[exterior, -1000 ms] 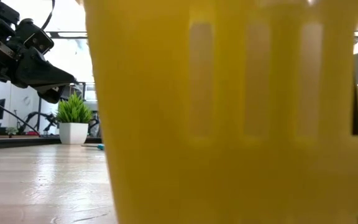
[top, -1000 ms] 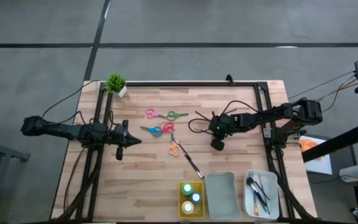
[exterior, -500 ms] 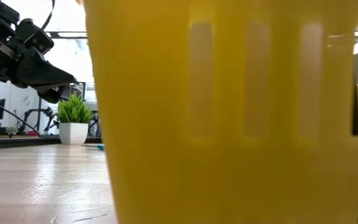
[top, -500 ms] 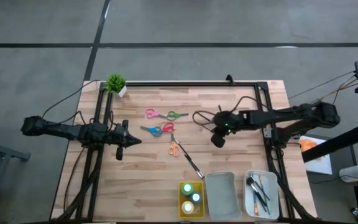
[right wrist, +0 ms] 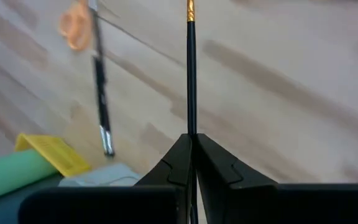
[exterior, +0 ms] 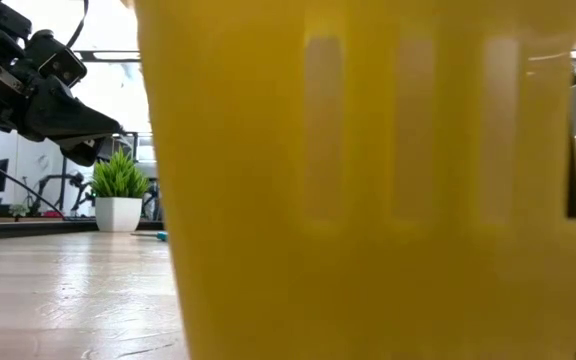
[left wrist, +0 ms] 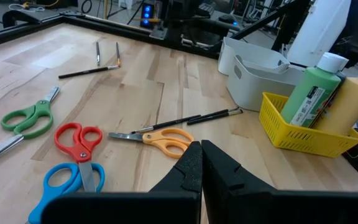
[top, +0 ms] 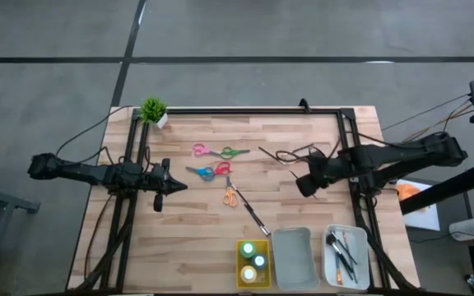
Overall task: Pick & Place Paint Supplies
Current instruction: Put the gold paint brush into the white bin
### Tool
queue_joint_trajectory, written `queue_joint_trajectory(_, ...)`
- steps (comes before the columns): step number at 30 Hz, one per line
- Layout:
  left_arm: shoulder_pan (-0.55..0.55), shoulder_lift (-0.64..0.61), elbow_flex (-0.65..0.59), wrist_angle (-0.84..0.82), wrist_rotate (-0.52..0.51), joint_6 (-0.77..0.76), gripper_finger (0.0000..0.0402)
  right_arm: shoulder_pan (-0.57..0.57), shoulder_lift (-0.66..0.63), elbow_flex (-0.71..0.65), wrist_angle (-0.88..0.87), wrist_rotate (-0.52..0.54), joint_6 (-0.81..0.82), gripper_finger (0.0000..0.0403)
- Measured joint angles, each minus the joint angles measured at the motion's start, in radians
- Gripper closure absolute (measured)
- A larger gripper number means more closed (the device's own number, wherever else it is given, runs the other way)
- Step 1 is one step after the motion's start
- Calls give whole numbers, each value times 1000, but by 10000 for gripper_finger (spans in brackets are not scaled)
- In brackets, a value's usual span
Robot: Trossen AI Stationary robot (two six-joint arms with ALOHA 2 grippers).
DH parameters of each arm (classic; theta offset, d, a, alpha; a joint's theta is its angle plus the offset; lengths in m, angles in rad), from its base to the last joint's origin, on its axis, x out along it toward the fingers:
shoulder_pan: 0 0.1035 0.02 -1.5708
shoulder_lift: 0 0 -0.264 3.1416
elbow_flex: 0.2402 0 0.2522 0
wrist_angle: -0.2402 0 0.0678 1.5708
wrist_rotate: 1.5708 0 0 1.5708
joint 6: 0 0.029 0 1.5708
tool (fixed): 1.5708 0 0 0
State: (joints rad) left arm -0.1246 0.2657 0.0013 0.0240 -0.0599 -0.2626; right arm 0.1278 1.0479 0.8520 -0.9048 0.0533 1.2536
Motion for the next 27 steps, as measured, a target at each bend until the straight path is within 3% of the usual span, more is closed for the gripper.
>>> queue_joint_trajectory(11, 0, 0, 0, 0, 0, 0, 401, 383, 163, 253, -381, 182, 539, 390)
queue_joint_trajectory(20, 0, 0, 0, 0, 0, 0, 401, 641, 375, 416, -548, 177, 839, 390)
queue_joint_trajectory(27, 0, 0, 0, 0, 0, 0, 401, 798, 523, 528, -655, 121, 952, 390)
